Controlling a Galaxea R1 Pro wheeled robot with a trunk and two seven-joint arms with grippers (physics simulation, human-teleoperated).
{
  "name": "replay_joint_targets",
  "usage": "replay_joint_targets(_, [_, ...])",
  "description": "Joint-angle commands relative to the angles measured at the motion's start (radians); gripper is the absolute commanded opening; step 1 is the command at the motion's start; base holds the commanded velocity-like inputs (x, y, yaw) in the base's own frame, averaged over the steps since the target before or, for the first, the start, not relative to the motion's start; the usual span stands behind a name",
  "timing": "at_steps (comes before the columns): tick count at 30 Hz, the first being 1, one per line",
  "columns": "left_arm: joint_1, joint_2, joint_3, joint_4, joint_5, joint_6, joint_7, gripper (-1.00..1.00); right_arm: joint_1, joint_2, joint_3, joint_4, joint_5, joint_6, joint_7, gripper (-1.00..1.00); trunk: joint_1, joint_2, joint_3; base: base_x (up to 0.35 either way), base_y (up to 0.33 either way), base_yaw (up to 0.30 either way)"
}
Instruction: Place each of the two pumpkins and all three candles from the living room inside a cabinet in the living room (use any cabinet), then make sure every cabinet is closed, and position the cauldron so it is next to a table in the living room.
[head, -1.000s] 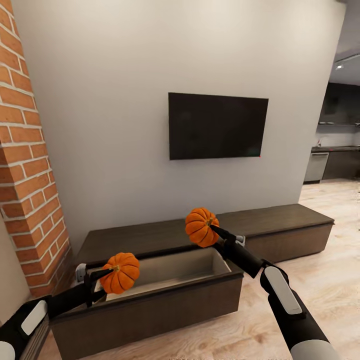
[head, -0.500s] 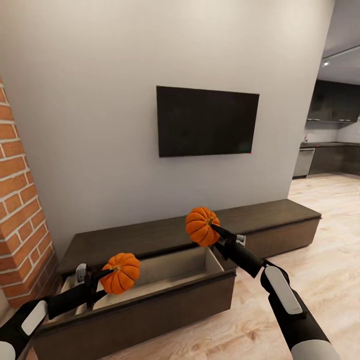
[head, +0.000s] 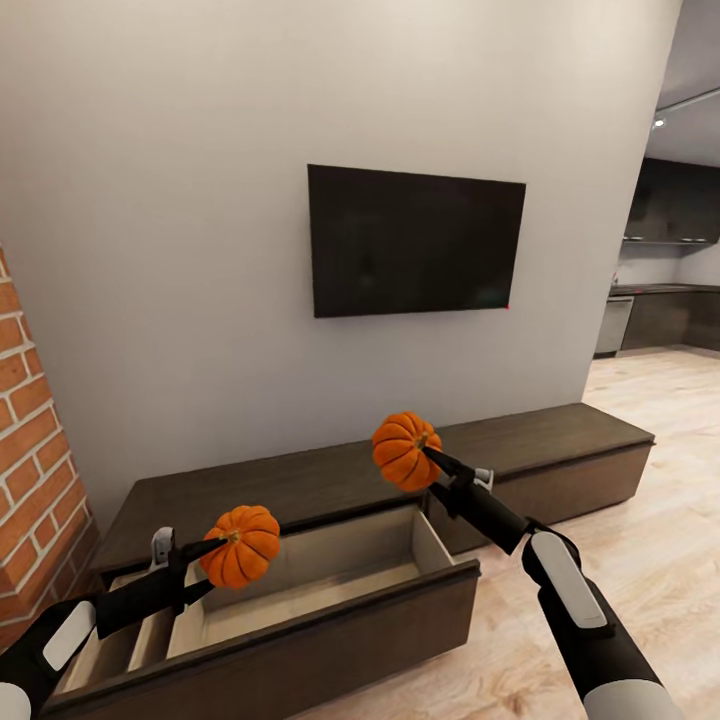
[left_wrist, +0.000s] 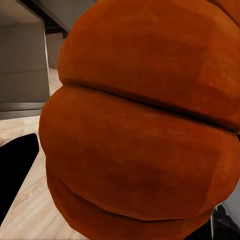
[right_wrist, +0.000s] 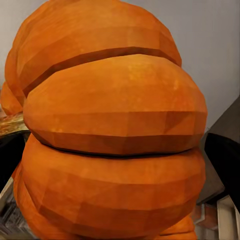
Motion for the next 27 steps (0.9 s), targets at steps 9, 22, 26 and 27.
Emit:
replay_joint_targets(9, [-0.001,0.000,0.002,0.000,-0.002,0.004,0.000,-1.00,-0.001,0.001,-0.002,-0.007,-0.001,0.006,-0.001,-1.00,0.000,0.000,-0.001,0.004,0.000,0.090])
replay_joint_targets(22, [-0.001,-0.001,-0.001,0.000,-0.002,0.004,0.001,-1.00,-0.001,-0.001,-0.001,-0.007,0.000,0.005,0.000,-1.00,0.000,0.000,-0.001,0.000,-0.134,0.251])
replay_joint_targets(26, [-0.001,-0.002,-0.003,0.000,-0.005,0.004,0.003,-1.00,-0.001,0.001,0.000,-0.008,0.001,0.006,0.002,-1.00,0.000,0.000,-0.001,0.046,-0.115,0.028])
replay_joint_targets(27, [-0.001,-0.002,-0.002,0.000,-0.006,0.004,0.004,-1.00,-0.001,0.001,0.000,-0.008,0.001,0.006,0.002,-1.00,0.000,0.000,-0.001,0.097,-0.083,0.007])
